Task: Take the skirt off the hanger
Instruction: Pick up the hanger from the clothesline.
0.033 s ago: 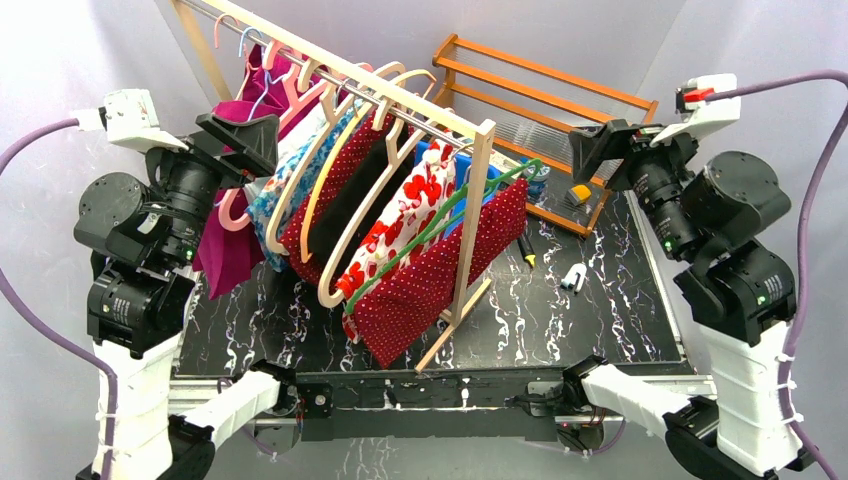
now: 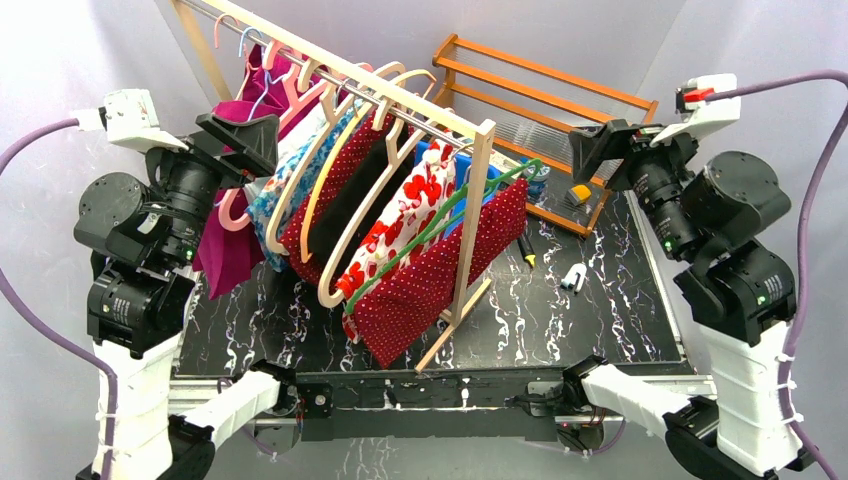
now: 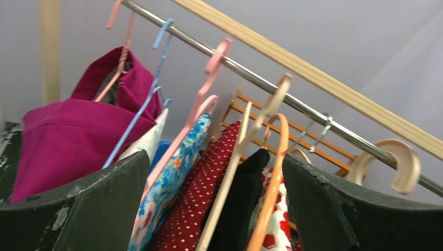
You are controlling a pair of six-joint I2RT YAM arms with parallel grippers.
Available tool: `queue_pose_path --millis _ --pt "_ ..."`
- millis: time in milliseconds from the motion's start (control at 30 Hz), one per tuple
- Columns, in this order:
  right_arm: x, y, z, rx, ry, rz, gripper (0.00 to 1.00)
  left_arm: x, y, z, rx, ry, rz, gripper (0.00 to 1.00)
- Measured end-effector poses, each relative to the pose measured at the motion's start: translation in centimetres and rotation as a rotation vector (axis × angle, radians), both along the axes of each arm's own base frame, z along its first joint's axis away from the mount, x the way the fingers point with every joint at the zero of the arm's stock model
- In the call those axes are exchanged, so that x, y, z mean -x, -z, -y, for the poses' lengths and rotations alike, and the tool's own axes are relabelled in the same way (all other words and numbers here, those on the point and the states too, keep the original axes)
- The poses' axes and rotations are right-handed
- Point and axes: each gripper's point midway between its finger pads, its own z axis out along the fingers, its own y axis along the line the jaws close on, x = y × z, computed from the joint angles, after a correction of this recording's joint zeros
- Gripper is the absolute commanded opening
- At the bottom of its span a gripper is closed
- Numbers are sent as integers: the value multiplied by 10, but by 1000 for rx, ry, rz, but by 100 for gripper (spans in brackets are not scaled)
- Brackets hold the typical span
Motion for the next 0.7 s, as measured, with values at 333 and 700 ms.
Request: queue_pose_path --millis 333,700 --pt "-26 42 10 11 62 -181 98 -5 23 -29 8 -99 -85 98" --pt "-22 87 -16 26 -111 -304 98 -9 39 -9 -19 30 -152 98"
